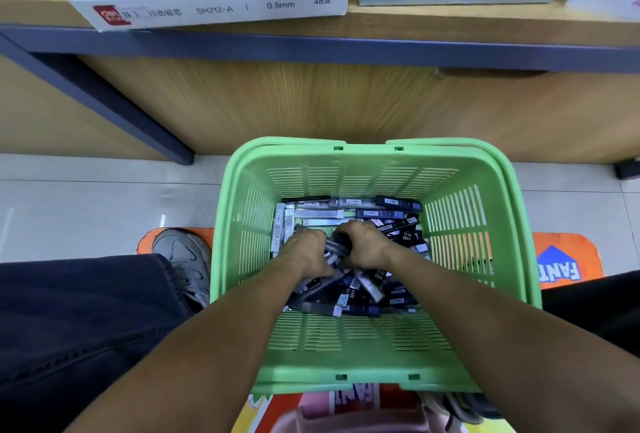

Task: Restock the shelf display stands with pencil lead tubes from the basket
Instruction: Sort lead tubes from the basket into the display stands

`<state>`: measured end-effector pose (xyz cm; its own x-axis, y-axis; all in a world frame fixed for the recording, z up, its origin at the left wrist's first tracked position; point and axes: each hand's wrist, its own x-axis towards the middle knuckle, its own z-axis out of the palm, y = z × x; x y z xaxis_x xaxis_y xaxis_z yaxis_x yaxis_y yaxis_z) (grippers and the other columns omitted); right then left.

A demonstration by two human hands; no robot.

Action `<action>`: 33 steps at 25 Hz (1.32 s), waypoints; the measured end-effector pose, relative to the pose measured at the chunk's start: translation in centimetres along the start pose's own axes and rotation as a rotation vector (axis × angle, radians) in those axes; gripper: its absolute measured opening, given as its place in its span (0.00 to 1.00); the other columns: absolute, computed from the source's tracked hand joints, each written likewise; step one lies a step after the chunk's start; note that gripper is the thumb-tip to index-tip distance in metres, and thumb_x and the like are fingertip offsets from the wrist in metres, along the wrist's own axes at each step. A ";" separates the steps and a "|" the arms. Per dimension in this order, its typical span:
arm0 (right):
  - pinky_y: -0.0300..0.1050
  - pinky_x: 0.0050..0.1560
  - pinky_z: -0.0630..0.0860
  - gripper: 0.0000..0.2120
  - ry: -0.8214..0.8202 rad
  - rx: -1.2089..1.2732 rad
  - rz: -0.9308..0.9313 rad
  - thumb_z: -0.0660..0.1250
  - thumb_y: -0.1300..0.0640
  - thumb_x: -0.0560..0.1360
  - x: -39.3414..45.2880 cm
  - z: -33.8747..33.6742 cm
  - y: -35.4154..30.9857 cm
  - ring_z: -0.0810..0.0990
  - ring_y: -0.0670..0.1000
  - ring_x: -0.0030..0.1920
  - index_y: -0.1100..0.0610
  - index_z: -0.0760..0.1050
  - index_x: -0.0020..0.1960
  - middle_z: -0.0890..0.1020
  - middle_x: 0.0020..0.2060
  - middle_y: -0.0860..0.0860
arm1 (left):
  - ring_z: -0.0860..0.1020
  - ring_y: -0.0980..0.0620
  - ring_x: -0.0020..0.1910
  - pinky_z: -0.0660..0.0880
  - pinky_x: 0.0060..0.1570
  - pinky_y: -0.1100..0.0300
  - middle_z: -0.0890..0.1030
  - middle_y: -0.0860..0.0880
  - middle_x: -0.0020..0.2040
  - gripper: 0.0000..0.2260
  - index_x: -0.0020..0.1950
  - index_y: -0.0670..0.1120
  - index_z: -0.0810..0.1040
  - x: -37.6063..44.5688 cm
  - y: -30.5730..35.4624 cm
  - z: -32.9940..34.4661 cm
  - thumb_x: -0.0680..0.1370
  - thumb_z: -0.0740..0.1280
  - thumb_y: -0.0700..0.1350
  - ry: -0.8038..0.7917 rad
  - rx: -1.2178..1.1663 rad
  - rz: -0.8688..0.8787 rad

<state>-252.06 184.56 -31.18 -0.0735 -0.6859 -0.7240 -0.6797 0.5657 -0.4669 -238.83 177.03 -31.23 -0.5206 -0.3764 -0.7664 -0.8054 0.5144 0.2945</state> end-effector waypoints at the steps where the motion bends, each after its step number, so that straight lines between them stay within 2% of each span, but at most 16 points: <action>1: 0.47 0.50 0.79 0.20 -0.013 0.026 -0.003 0.78 0.64 0.69 0.0 -0.3 0.1 0.81 0.54 0.51 0.57 0.77 0.58 0.81 0.51 0.53 | 0.76 0.47 0.49 0.72 0.43 0.57 0.74 0.47 0.50 0.19 0.52 0.47 0.72 0.0 0.0 -0.3 0.70 0.77 0.51 -0.012 -0.010 0.007; 3: 0.46 0.54 0.80 0.26 -0.011 0.088 0.001 0.78 0.65 0.69 -0.2 -0.8 0.3 0.81 0.54 0.54 0.56 0.75 0.65 0.82 0.55 0.53 | 0.76 0.48 0.48 0.72 0.41 0.57 0.74 0.48 0.47 0.18 0.52 0.48 0.71 -0.1 -0.1 -0.9 0.71 0.76 0.49 -0.018 -0.021 0.017; 5: 0.46 0.57 0.80 0.32 0.039 0.159 0.009 0.78 0.65 0.70 -0.6 -1.4 0.7 0.81 0.54 0.57 0.55 0.72 0.71 0.80 0.59 0.51 | 0.78 0.48 0.45 0.76 0.39 0.55 0.76 0.48 0.46 0.15 0.52 0.48 0.72 -0.2 -0.3 -1.6 0.72 0.75 0.48 0.008 -0.086 0.016; 6: 0.45 0.55 0.81 0.32 0.073 0.184 0.016 0.77 0.64 0.70 -0.7 -1.8 1.1 0.81 0.53 0.56 0.54 0.71 0.72 0.80 0.59 0.51 | 0.79 0.48 0.43 0.78 0.39 0.54 0.77 0.48 0.45 0.14 0.53 0.48 0.72 -0.3 -0.5 -2.0 0.73 0.75 0.46 0.023 -0.151 0.005; 8: 0.38 0.42 0.80 0.27 0.113 0.227 0.047 0.74 0.63 0.74 -1.0 -2.5 1.7 0.82 0.50 0.48 0.52 0.73 0.70 0.81 0.54 0.50 | 0.80 0.48 0.40 0.80 0.38 0.53 0.78 0.47 0.44 0.15 0.57 0.47 0.74 -0.8 -0.6 -3.0 0.73 0.74 0.44 0.054 -0.275 -0.001; 9: 0.34 0.35 0.76 0.24 0.121 0.229 0.064 0.73 0.63 0.75 -1.2 -2.8 1.9 0.81 0.48 0.44 0.52 0.73 0.69 0.81 0.53 0.50 | 0.81 0.48 0.40 0.79 0.37 0.54 0.79 0.46 0.44 0.16 0.58 0.45 0.74 -1.0 -0.5 -3.6 0.73 0.74 0.43 0.076 -0.326 0.016; 11: 0.32 0.30 0.73 0.24 0.128 0.206 0.086 0.71 0.63 0.76 -1.6 -3.2 1.9 0.80 0.48 0.42 0.51 0.73 0.70 0.80 0.55 0.51 | 0.82 0.47 0.41 0.80 0.40 0.53 0.82 0.44 0.46 0.14 0.55 0.44 0.76 -1.4 0.2 -4.6 0.72 0.74 0.41 0.131 -0.427 0.070; 13: 0.39 0.39 0.78 0.20 0.126 0.174 0.072 0.71 0.58 0.77 -2.3 -3.8 1.1 0.82 0.53 0.48 0.52 0.74 0.68 0.82 0.56 0.53 | 0.81 0.50 0.37 0.79 0.39 0.56 0.83 0.45 0.43 0.11 0.52 0.43 0.78 -2.3 1.2 -5.5 0.72 0.74 0.38 0.152 -0.530 0.129; 15: 0.42 0.46 0.77 0.19 0.132 0.153 0.039 0.74 0.54 0.75 -3.3 -5.1 0.0 0.82 0.55 0.52 0.54 0.76 0.64 0.83 0.55 0.55 | 0.79 0.52 0.33 0.78 0.37 0.57 0.82 0.45 0.40 0.12 0.54 0.40 0.79 -3.5 2.2 -6.6 0.72 0.73 0.35 0.105 -0.590 0.191; 17: 0.39 0.45 0.76 0.19 0.120 0.203 -0.008 0.74 0.60 0.72 -4.7 -7.0 -0.9 0.82 0.54 0.52 0.55 0.77 0.62 0.84 0.52 0.54 | 0.80 0.51 0.34 0.80 0.39 0.55 0.84 0.42 0.42 0.12 0.54 0.38 0.80 -4.8 3.1 -7.9 0.71 0.73 0.34 0.072 -0.611 0.245; 19: 0.38 0.45 0.77 0.19 0.078 0.317 -0.055 0.72 0.67 0.71 -6.6 -9.1 -1.7 0.83 0.53 0.50 0.55 0.78 0.60 0.84 0.49 0.52 | 0.81 0.50 0.34 0.80 0.37 0.56 0.84 0.44 0.42 0.11 0.53 0.38 0.80 -6.1 3.9 -9.3 0.71 0.72 0.33 0.069 -0.639 0.276; 22: 0.46 0.52 0.79 0.18 0.001 0.642 -0.131 0.69 0.75 0.72 -10.1 -11.9 -2.8 0.83 0.55 0.50 0.61 0.80 0.58 0.85 0.50 0.57 | 0.80 0.46 0.30 0.79 0.30 0.56 0.83 0.43 0.39 0.12 0.55 0.38 0.78 -8.4 4.8 -11.8 0.72 0.70 0.32 0.052 -0.693 0.308; 24: 0.47 0.53 0.79 0.19 -0.047 0.833 -0.192 0.66 0.76 0.74 -12.3 -14.0 -3.6 0.83 0.56 0.52 0.64 0.77 0.62 0.84 0.53 0.61 | 0.78 0.46 0.26 0.77 0.26 0.57 0.81 0.42 0.35 0.12 0.53 0.40 0.78 -10.2 5.4 -13.4 0.71 0.69 0.32 0.022 -0.749 0.339; 27: 0.47 0.54 0.81 0.22 -0.056 0.979 -0.293 0.65 0.77 0.75 -15.2 -16.8 -5.0 0.83 0.59 0.56 0.65 0.74 0.66 0.83 0.56 0.64 | 0.76 0.49 0.24 0.75 0.25 0.59 0.78 0.46 0.30 0.12 0.49 0.41 0.77 -12.4 6.5 -15.6 0.66 0.69 0.35 0.047 -0.839 0.383; 30: 0.47 0.52 0.81 0.19 0.095 0.950 -0.358 0.69 0.73 0.74 -17.5 -18.4 -6.7 0.85 0.57 0.52 0.64 0.76 0.64 0.84 0.54 0.64 | 0.76 0.49 0.24 0.75 0.25 0.59 0.77 0.47 0.28 0.17 0.53 0.38 0.75 -14.3 7.3 -17.7 0.65 0.69 0.35 0.092 -0.833 0.391; 33: 0.44 0.42 0.80 0.13 0.325 0.892 -0.383 0.73 0.59 0.76 -19.1 -19.8 -8.6 0.83 0.54 0.39 0.64 0.78 0.58 0.85 0.42 0.59 | 0.76 0.48 0.25 0.76 0.26 0.57 0.76 0.43 0.31 0.16 0.51 0.38 0.74 -16.0 7.8 -19.1 0.64 0.69 0.35 0.132 -0.761 0.389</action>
<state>-259.25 183.74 -3.28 -0.2502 -0.9080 -0.3361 0.0820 0.3260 -0.9418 -242.19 172.29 -5.80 -0.7895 -0.3912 -0.4729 -0.5091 -0.0128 0.8606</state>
